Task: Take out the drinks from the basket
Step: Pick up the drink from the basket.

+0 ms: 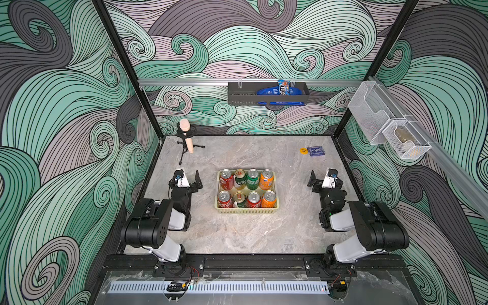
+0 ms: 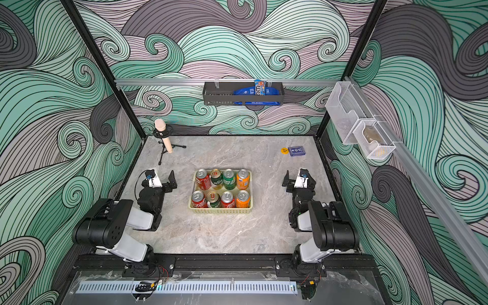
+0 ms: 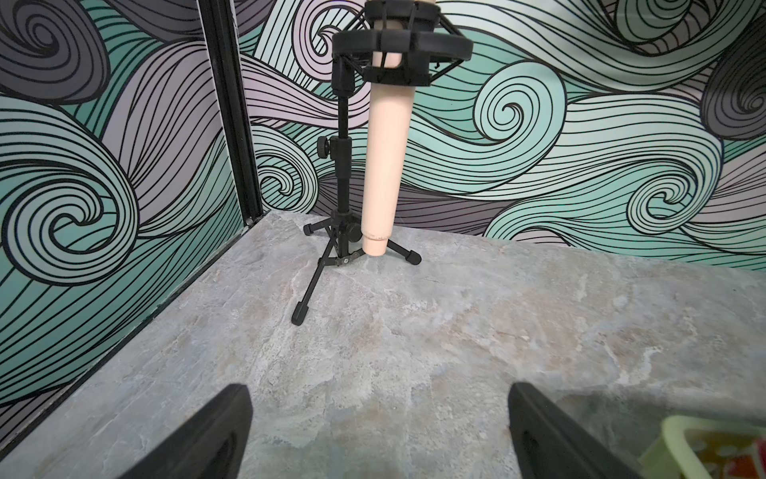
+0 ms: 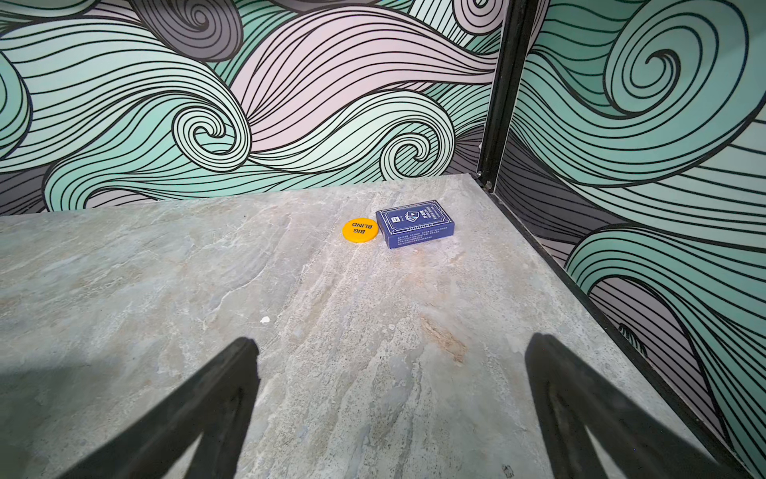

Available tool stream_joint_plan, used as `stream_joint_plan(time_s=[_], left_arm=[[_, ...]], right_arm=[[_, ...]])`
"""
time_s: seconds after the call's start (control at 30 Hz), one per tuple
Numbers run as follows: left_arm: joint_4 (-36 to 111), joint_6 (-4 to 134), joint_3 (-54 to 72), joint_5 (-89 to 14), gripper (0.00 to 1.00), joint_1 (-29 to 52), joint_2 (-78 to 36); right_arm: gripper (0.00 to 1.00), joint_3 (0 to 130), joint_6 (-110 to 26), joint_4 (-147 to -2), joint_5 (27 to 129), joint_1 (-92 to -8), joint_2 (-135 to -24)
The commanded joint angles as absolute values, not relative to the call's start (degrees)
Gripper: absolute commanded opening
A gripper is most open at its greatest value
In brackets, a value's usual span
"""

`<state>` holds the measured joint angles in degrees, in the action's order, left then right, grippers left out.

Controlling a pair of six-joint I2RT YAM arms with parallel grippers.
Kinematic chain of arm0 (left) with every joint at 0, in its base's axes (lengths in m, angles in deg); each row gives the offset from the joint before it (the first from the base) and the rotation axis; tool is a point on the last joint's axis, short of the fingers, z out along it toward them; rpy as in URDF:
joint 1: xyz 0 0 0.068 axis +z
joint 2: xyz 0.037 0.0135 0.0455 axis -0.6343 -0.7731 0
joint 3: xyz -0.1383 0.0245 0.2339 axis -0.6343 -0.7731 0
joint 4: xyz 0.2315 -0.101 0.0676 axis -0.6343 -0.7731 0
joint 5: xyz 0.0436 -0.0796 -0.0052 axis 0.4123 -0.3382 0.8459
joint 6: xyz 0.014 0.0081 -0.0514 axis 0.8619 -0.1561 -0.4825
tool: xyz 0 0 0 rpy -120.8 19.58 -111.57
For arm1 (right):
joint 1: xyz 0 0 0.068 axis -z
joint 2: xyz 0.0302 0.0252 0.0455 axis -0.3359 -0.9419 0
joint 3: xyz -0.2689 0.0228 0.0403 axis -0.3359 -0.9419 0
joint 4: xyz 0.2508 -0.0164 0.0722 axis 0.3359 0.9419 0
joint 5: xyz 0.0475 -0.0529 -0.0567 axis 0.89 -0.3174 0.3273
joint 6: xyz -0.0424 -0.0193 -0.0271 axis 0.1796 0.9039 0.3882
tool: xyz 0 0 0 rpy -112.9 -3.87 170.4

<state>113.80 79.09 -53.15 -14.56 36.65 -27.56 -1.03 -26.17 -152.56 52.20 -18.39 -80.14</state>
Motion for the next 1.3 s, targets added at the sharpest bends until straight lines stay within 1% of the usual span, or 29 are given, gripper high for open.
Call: stream_joint_plan(time_s=[0.0, 0.87, 0.93, 1.0, 1.07, 1.17, 1.27], left_arm=[[115.5, 79.6, -53.2, -15.0, 0.99, 36.7, -28.1], [115.6, 79.6, -53.3, -14.9, 0.99, 36.8, -28.1], [115.9, 79.1, -53.5, -13.2, 0.99, 36.8, -27.6], [114.2, 77.4, -54.1, -9.5, 0.99, 36.7, -24.5], [111.4, 77.5, -54.6, -9.1, 0.99, 36.7, -20.5], [105.3, 77.1, -54.5, -5.0, 0.99, 35.1, -14.2], [92.3, 71.0, -50.5, -0.1, 0.99, 34.0, -9.2]], right_arm=[[1.0, -0.3, -25.8, -153.2, 52.4, -18.7, -80.2], [1.0, -0.3, -25.8, -153.0, 52.4, -18.6, -80.2], [1.0, -0.3, -25.8, -153.2, 52.4, -18.6, -80.2], [1.0, -0.3, -25.8, -153.1, 51.5, -18.8, -79.7], [1.0, 1.1, -26.3, -148.3, 49.6, -19.1, -77.1], [1.0, 6.9, -27.7, -133.0, 45.7, -19.5, -71.8], [1.0, 11.3, -30.0, -122.7, 42.3, -19.6, -70.5]])
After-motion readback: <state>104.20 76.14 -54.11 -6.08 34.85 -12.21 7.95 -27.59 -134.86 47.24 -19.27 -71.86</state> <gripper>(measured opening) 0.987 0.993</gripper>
